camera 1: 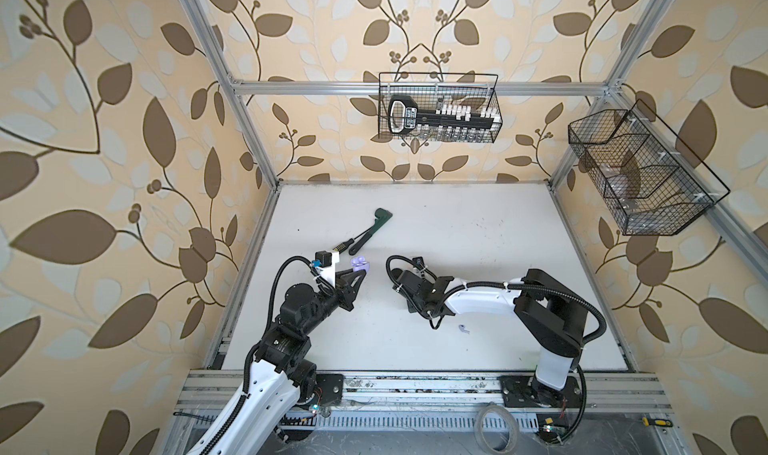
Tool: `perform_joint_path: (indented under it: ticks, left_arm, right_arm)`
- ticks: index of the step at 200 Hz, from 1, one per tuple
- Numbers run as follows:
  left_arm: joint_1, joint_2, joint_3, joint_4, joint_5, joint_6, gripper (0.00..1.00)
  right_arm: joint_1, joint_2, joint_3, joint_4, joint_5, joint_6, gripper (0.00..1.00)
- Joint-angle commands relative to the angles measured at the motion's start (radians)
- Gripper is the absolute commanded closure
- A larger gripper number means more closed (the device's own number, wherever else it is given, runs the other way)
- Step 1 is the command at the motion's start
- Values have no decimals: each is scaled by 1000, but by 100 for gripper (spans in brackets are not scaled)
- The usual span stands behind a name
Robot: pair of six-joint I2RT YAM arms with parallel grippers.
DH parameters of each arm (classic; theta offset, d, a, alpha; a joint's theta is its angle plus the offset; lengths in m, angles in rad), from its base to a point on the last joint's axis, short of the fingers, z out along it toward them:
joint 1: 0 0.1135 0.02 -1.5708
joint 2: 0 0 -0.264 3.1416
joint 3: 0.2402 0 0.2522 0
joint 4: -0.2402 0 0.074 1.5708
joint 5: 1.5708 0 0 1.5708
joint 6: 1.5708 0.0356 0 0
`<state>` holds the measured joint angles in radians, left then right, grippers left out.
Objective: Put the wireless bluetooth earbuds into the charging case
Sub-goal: 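Lower the right gripper onto the lavender earbud and close on it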
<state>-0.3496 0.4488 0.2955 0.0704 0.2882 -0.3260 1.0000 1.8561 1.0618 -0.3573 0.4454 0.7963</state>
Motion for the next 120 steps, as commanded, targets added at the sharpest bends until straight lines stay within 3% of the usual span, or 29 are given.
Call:
perform_joint_path:
  ticks: [1,57,120]
  left_arm:
    - [6,-20,23,23,19,-14,100]
    - [6,-25,22,20,22,-15,100]
    - [6,-24,23,18,25,-16,100]
  right_arm:
    - [23,-23,-45,-80,5,13,45]
    - [34,-99,-115,-43,-13,23,48]
    - [-10,-51,-108,61,-115,-6,49]
